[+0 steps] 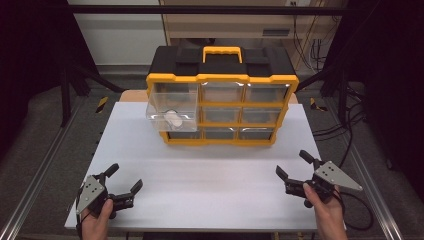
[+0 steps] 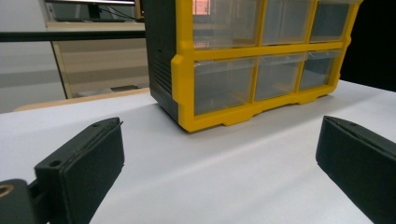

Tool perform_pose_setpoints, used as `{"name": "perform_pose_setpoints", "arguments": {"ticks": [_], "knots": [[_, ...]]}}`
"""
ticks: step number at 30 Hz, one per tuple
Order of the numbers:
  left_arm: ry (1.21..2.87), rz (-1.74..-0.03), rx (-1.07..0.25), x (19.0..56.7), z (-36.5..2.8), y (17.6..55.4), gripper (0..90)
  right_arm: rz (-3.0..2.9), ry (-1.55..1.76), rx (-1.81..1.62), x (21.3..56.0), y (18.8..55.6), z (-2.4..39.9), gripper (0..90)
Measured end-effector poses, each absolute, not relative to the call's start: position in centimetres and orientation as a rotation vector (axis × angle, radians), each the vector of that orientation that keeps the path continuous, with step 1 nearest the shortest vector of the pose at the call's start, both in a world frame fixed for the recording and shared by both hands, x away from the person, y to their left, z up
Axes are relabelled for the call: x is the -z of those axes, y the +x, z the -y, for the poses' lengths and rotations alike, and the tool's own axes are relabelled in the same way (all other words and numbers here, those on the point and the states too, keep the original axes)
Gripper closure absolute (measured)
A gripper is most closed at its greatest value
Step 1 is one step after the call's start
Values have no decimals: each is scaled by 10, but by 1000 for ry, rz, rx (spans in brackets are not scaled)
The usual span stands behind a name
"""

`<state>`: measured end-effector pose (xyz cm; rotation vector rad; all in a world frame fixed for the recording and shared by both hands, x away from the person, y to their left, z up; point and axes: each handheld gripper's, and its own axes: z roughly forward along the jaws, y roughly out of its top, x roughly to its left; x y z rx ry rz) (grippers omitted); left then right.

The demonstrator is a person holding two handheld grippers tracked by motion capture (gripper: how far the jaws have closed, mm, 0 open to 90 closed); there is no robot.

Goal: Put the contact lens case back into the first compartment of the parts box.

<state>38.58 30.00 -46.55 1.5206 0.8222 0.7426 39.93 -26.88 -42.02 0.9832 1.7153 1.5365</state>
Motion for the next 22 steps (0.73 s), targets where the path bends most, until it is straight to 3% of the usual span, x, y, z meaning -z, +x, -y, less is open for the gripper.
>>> {"name": "perform_pose_setpoints", "arguments": {"ticks": [22], "knots": [[1498, -765, -652, 468, -288, 386, 7, -1781, 909, -1610, 456, 421, 221, 54]]}}
